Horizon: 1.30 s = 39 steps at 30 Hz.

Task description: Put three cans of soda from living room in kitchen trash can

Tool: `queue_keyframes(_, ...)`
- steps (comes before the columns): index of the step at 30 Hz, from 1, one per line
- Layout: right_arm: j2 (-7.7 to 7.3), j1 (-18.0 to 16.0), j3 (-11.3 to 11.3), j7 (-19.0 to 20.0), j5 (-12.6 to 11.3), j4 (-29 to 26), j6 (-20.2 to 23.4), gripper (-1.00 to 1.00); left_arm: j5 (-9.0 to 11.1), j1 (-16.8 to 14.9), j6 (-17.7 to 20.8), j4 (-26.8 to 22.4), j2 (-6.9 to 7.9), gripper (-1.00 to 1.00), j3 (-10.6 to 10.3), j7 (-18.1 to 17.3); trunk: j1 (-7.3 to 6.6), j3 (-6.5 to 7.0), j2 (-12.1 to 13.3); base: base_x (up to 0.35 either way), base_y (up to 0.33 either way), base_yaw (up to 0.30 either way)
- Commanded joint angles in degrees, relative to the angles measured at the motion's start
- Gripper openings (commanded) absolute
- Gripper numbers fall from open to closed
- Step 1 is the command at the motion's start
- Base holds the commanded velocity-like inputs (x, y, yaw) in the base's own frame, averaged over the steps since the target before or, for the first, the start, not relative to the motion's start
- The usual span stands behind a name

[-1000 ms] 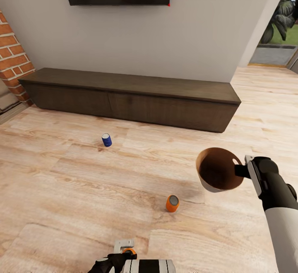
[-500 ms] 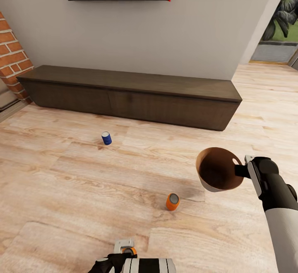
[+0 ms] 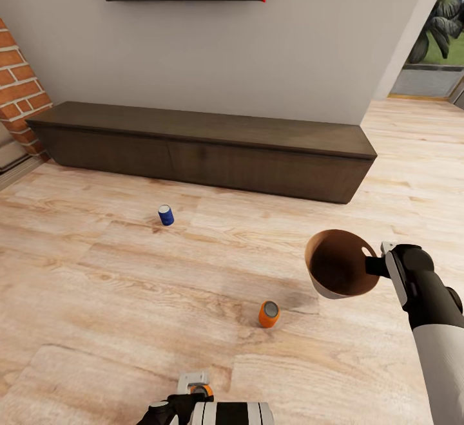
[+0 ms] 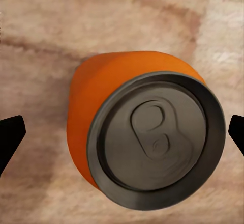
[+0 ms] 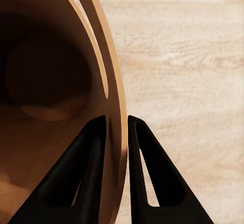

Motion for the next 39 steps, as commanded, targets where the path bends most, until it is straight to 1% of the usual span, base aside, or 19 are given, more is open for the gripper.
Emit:
queue_keyframes(1, 0.0, 0.0, 0.0, 0.1, -0.3, 0.0, 0.0, -1.0, 0.0, 0.0, -0.1, 0.0, 0.0, 1.0, 0.0, 0.0, -0.01, 0.01, 0.0, 0.0, 0.0, 0.0)
queue_keyframes(3, 0.0, 0.0, 0.0, 0.1, -0.3, 0.0, 0.0, -1.0, 0.0, 0.0, -0.2, 0.0, 0.0, 1.0, 0.0, 0.0, -0.01, 0.01, 0.0, 0.0, 0.0, 0.0)
queue_keyframes(4, 0.0, 0.0, 0.0, 0.2, -0.3, 0.0, 0.0, -1.0, 0.0, 0.0, -0.3, 0.0, 0.0, -1.0, 0.0, 0.0, -0.01, 0.01, 0.0, 0.0, 0.0, 0.0)
queue_keyframes(17, -0.01, 0.0, 0.0, 0.2, -0.3, 0.0, 0.0, -1.0, 0.0, 0.1, -1.7, 0.3, -0.02, -1.0, 0.0, 0.1, -0.01, 0.01, 0.0, 0.0, 0.0, 0.0)
queue_keyframes(39, 0.0, 0.0, 0.0, 0.1, -0.3, 0.3, 0.0, -1.0, 0.0, 0.1, -2.6, 0.0, 0.12, -1.0, -0.1, -0.2, -0.57, 4.88, 0.3, 0.0, 0.0, 0.0)
